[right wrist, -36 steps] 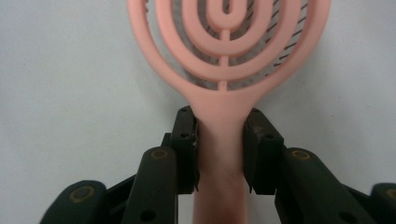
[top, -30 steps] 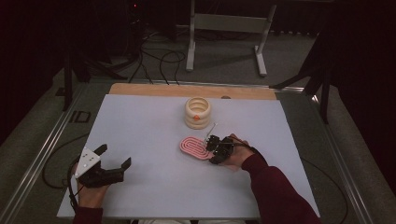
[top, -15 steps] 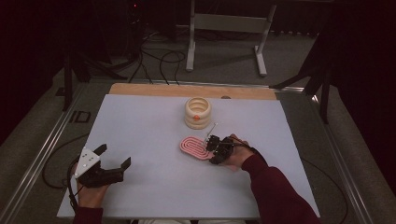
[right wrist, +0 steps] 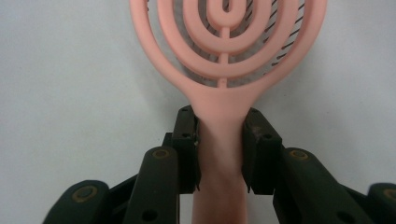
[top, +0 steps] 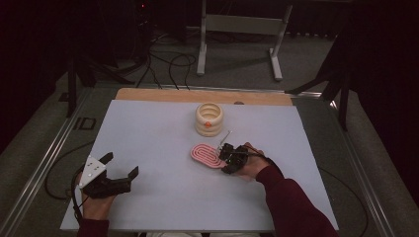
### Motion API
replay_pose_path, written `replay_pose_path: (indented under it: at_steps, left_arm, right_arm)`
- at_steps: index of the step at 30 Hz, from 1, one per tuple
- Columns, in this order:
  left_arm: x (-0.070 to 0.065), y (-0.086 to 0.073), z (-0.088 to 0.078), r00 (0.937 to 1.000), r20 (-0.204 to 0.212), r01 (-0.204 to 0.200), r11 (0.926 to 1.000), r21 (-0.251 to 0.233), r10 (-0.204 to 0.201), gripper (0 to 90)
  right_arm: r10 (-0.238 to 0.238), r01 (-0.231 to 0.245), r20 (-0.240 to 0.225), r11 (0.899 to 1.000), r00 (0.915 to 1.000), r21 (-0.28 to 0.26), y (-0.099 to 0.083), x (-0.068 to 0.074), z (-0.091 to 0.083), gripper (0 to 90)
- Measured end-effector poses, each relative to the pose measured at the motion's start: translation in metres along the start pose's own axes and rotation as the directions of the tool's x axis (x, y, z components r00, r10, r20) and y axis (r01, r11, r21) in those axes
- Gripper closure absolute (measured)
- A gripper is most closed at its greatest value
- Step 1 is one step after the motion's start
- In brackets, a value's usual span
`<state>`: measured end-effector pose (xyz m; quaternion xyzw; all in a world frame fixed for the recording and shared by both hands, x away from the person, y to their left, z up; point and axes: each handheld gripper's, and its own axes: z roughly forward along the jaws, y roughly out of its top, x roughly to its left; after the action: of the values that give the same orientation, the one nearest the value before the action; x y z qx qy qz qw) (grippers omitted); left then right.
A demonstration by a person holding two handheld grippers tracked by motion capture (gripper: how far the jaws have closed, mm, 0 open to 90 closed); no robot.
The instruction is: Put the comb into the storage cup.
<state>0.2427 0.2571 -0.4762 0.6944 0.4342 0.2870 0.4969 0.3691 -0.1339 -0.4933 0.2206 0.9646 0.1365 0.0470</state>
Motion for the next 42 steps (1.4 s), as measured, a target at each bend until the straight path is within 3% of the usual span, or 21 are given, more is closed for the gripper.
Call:
replay_pose_path:
  at_steps: [24,42]
  left_arm:
    - [0.001,0.000,0.000,1.0000,-0.003,0.001,1.0000,0.004,-0.001,0.1]
    - [0.000,0.001,0.000,0.9999,-0.011,0.006,0.9999,0.008,-0.006,0.1]
  right_arm:
    - [0.037,-0.034,0.038,0.995,0.9986,-0.095,-0.008,-0.002,-0.014,70.2]
    - [0.096,-0.080,0.064,0.971,0.9933,-0.224,-0.010,-0.003,-0.035,70.2]
